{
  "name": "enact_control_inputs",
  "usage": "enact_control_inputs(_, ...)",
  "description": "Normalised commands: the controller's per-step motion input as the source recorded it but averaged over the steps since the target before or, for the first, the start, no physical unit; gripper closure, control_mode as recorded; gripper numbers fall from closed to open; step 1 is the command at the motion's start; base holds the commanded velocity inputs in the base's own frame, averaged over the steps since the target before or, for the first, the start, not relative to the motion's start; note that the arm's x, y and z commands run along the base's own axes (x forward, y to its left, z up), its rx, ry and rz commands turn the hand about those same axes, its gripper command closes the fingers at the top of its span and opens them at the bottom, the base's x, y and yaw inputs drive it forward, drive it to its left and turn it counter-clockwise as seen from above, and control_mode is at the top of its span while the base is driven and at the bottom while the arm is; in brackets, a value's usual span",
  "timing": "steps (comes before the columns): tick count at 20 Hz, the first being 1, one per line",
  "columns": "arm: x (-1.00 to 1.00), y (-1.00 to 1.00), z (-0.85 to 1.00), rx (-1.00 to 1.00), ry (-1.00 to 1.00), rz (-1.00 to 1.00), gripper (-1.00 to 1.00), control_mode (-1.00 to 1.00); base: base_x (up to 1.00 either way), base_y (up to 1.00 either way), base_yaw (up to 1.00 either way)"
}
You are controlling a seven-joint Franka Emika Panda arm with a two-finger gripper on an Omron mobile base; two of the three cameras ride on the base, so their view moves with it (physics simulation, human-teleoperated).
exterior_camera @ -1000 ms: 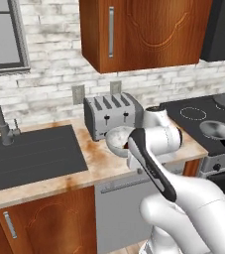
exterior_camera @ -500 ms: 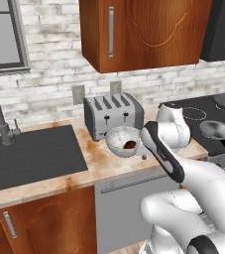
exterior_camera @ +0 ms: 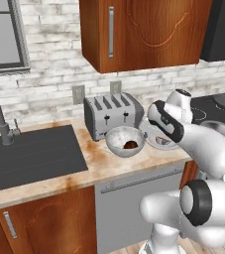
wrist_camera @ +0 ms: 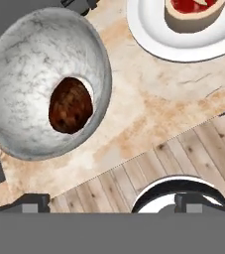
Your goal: Place one of the steaks on the plate and the other in the bowl. Then place the bowl in the fridge.
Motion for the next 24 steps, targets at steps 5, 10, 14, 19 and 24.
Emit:
enact_control_inputs(5,0.72,-0.22,-0.12,0.00,0.11,-0.25,-1.00,-1.00,0.00,0.00,0.00)
enact_control_inputs(10,0.52,-0.07,-0.31,0.04,0.00,-0.17,-1.00,-1.00,0.00,0.00,0.00)
enact_control_inputs(14,0.25,0.02,-0.40,0.10,-0.01,-0.01,-1.00,-1.00,0.00,0.00,0.00)
enact_control_inputs(19,0.16,0.01,-0.34,0.03,0.00,0.00,-1.00,-1.00,0.00,0.00,0.00)
enact_control_inputs(24,0.26,0.11,-0.09,0.00,0.00,0.00,-1.00,-1.00,0.00,0.00,0.00)
